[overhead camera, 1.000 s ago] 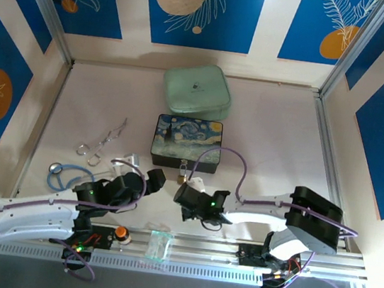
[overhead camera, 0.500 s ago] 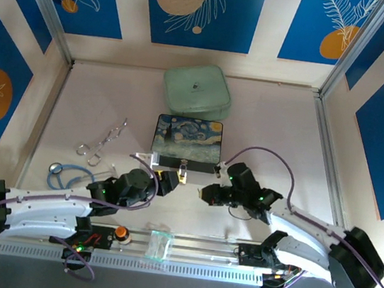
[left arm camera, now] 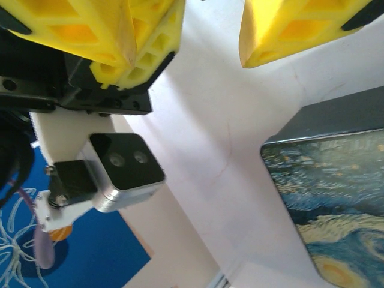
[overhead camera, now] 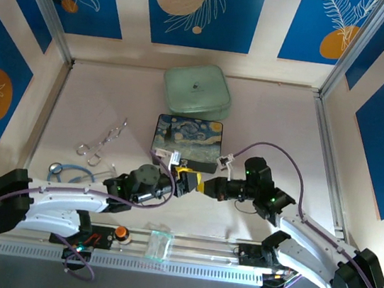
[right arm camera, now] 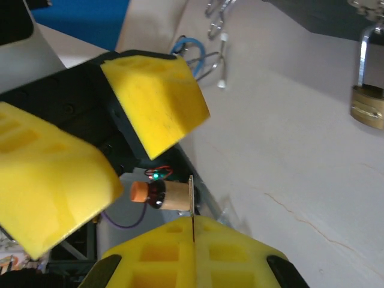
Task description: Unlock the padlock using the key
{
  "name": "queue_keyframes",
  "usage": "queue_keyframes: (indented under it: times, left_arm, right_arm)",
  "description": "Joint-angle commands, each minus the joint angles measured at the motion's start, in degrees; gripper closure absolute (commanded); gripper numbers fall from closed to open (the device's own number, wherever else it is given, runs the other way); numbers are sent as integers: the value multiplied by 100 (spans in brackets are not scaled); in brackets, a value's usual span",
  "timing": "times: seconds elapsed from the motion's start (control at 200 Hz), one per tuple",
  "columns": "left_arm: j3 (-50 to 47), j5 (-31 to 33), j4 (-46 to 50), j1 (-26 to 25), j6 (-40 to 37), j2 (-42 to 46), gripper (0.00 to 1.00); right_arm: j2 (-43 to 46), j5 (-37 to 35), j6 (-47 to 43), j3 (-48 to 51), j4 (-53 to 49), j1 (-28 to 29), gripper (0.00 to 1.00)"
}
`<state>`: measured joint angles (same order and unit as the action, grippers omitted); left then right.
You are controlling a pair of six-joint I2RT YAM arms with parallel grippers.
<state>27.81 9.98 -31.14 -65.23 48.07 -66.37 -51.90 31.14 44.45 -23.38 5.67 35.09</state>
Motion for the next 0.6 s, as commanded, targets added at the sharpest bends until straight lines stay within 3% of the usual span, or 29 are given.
queue_keyframes:
  times: [0.0,0.165,0.285,0.465,0.595]
  left_arm:
    - [49,-128,-457,-60,55,19,54]
    - [-41,-349,-737,-61,63,-81,56]
    - [-191,-288,-1017,-65,240,-122,74]
    - [-160,-191,-746,-60,334,-84,77]
    - [-379,-61,-1107,-63,523,-74,79]
  right_arm:
    - [137,417,316,79,472,-46,100]
    - [162,502,392,28,671,-124,100]
    - [171,475,352,-48,594,-143,100]
    - [170,524,575,87,942,-236,100]
    - [162,535,819,228,1339,-303,100]
